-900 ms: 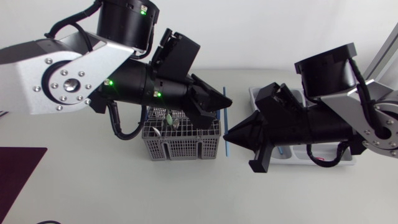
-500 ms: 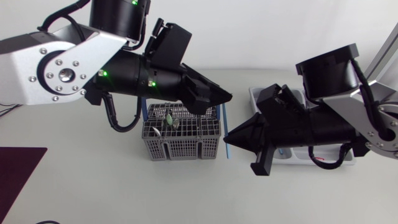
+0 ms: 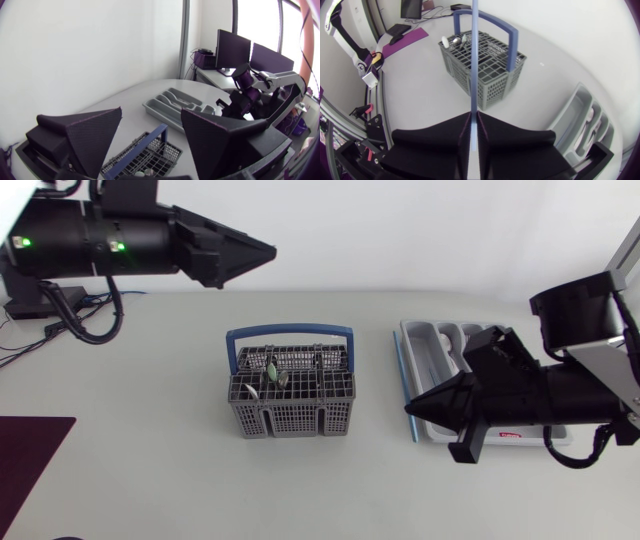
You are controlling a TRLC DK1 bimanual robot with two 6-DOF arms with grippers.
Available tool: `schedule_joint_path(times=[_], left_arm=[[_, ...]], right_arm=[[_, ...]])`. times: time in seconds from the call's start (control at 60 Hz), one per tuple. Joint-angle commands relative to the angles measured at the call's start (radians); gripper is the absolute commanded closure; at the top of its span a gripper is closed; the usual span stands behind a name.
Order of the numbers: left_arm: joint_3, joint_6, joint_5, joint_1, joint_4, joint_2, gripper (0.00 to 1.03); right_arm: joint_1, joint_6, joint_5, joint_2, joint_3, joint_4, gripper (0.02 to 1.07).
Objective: Unload the cutlery basket into the drawer organizer.
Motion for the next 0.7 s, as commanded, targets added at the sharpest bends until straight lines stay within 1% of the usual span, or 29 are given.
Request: schedule_joint_path(times=[0.0,0.017,0.033,0.05,0.083,0.15,0.233,0.317,0.35,0.517,0.683], left_arm=[[-0.053,0.130,-0.007,0.009,-0.028,-0.057,0.08],[-0.057,0.139,-0.010,0.009,-0.030,-0.060,0.08],[-0.076,0.191,-0.023,0.008,-0.040,-0.075,0.08],[-0.076,0.192,-0.023,0.008,-0.042,-0.075,0.08],[-0.099,0.280,-0.051,-0.003,-0.070,-0.093,0.08],[-0.135,0.364,-0.085,-0.007,-0.077,-0.118,0.08],[-0.187,0.496,-0.146,-0.041,-0.102,-0.143,0.08],[-0.225,0.571,-0.183,-0.064,-0.109,-0.156,0.08],[-0.254,0.636,-0.223,-0.090,-0.119,-0.166,0.08],[-0.343,0.797,-0.324,-0.159,-0.113,-0.178,0.08],[-0.423,0.947,-0.404,-0.179,-0.051,-0.175,0.09]], right_arm=[[-0.067,-0.021,-0.010,0.036,-0.007,-0.007,1.01],[-0.094,-0.021,-0.010,0.055,-0.003,-0.002,1.01],[-0.106,-0.019,-0.010,0.066,0.002,0.000,1.01],[-0.124,-0.019,-0.010,0.082,0.007,0.003,1.01],[-0.161,-0.010,-0.010,0.123,0.022,0.010,1.01],[-0.212,0.016,-0.007,0.192,0.048,0.027,1.01],[-0.265,0.055,0.007,0.279,0.088,0.049,1.01],[-0.305,0.091,0.033,0.379,0.140,0.056,1.01],[-0.311,0.107,0.048,0.414,0.159,0.062,1.01],[-0.316,0.205,0.125,0.554,0.241,0.093,1.01],[-0.317,0.268,0.163,0.680,0.329,0.092,1.01]])
